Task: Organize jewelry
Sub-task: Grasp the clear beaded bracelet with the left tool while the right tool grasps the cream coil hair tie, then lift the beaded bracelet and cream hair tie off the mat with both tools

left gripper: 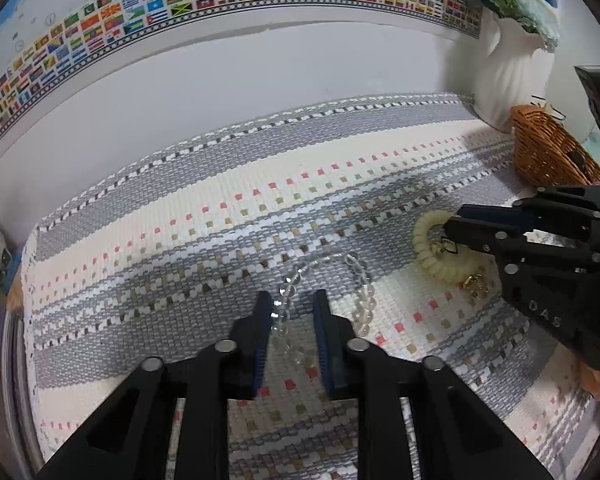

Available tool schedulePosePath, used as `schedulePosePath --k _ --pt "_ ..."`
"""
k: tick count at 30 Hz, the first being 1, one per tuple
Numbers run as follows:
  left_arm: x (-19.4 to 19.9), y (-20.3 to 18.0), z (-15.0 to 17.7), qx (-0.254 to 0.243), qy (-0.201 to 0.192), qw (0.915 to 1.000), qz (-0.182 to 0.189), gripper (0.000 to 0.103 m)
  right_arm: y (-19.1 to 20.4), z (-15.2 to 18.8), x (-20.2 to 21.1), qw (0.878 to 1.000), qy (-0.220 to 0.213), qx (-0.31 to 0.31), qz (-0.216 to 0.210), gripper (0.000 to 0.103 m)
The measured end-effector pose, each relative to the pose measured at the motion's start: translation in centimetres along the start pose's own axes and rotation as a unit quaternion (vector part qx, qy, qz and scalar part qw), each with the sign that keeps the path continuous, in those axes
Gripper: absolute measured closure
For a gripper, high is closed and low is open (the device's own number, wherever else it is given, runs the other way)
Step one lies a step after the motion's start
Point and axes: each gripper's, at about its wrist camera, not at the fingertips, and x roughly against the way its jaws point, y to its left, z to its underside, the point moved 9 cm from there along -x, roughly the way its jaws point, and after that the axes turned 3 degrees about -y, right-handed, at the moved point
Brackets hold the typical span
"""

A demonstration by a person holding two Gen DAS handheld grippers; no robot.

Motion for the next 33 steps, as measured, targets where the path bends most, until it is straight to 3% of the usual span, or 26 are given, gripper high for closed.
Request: schedulePosePath --k 10,25,33 --pt "-0.3 -0.4 -0.3 -0.012 -0.003 0.9999 -0.006 0.092 0.7 0.2 0.4 1.0 0.002 0.011 -0.003 0.091" --pt "1.0 0.1 -0.1 0.018 -0.01 0.9993 0.032 0.095 1.0 2.3 3.2 0.992 0.002 -0.058 -0.114 0.091" --pt "1.8 0.2 -0.2 0.023 -0.017 0.9986 0.045 0.095 0.6 3.7 6.4 0.988 -0.019 -0.073 -0.133 0.091"
